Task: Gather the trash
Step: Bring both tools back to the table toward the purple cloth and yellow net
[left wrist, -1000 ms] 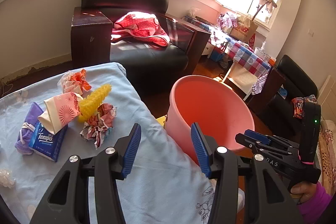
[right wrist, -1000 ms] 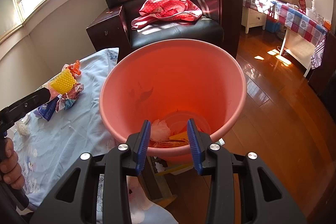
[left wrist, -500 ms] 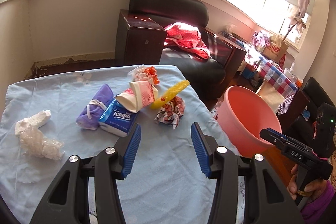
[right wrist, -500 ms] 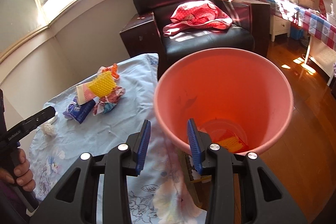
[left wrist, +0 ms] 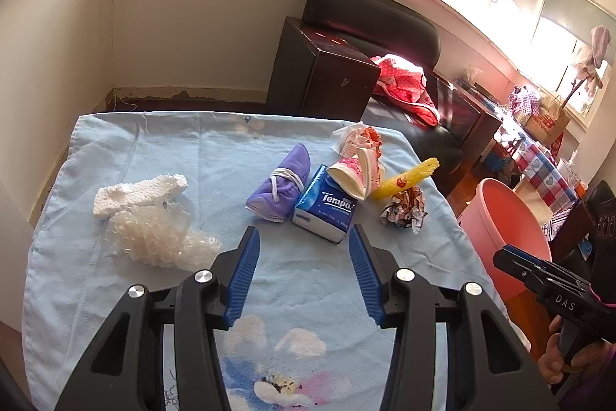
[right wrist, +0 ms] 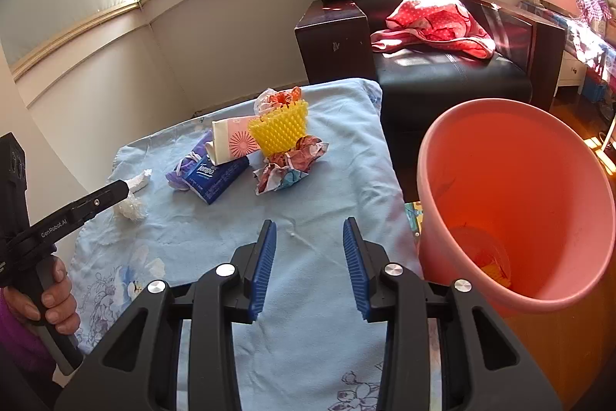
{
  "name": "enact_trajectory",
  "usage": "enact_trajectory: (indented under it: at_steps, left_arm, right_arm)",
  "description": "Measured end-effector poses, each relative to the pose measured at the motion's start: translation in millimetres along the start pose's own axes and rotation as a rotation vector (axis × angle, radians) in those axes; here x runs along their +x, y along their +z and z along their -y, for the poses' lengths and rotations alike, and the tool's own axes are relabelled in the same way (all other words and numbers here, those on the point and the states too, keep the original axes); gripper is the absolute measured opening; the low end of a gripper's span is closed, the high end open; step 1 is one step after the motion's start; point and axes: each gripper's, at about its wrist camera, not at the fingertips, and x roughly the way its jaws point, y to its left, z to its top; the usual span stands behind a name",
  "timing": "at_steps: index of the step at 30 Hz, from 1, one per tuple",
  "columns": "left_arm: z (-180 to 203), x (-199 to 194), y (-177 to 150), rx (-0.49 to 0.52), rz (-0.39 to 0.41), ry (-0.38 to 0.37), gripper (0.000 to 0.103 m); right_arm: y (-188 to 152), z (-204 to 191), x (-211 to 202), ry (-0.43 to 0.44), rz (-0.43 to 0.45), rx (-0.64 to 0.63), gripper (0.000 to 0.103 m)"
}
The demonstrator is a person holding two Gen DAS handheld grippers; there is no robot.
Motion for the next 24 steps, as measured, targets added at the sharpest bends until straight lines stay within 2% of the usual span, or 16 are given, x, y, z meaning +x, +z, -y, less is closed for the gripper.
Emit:
enact_trajectory:
  at_steps: [1, 3, 5, 14, 16, 19, 24]
  left_arm:
    - [-2.9, 2.8, 1.9, -0.003, 0.001, 0.008, 0.046]
    - [-8.4, 10.0, 7.7, -0.003, 0.0, 0.021, 0.037]
    - [-12.3, 20.5, 14.9, -0.003, -0.009, 0.024, 0.036]
    - [-23.0, 81.8, 31.1, -0.003, -0.092, 0.059, 0.035]
    - [-22.1, 90.7, 33.7, 0.019, -0.095, 0.058, 0.036]
    - [-17.9, 99.9, 35.5, 0.055, -0.102, 0.07, 0.043]
    - [-12.3, 110.9, 31.0, 0.124, -0.114, 0.107, 0.044]
  right_arm:
    - [2.2, -2.7, 3.1, 0.002, -0.004, 0.003, 0.037]
    - [5.8, -7.0, 8.8, 0.013, -0.008, 0.012, 0.037]
    - [9.0, -10.9, 14.1, 0.016, -0.013, 0.015, 0.037]
    - [19.9, -19.2, 39.7, 0.032, -0.067, 0.012, 0.037]
    - [22.8, -18.2, 45.2, 0.041, -0.074, 0.027, 0.037]
    - [28.3, -17.6, 53.1, 0.051, -0.082, 0.052, 0.037]
    - [41.5, -20.9, 60.6, 0.054, -0.068, 0.055, 0.037]
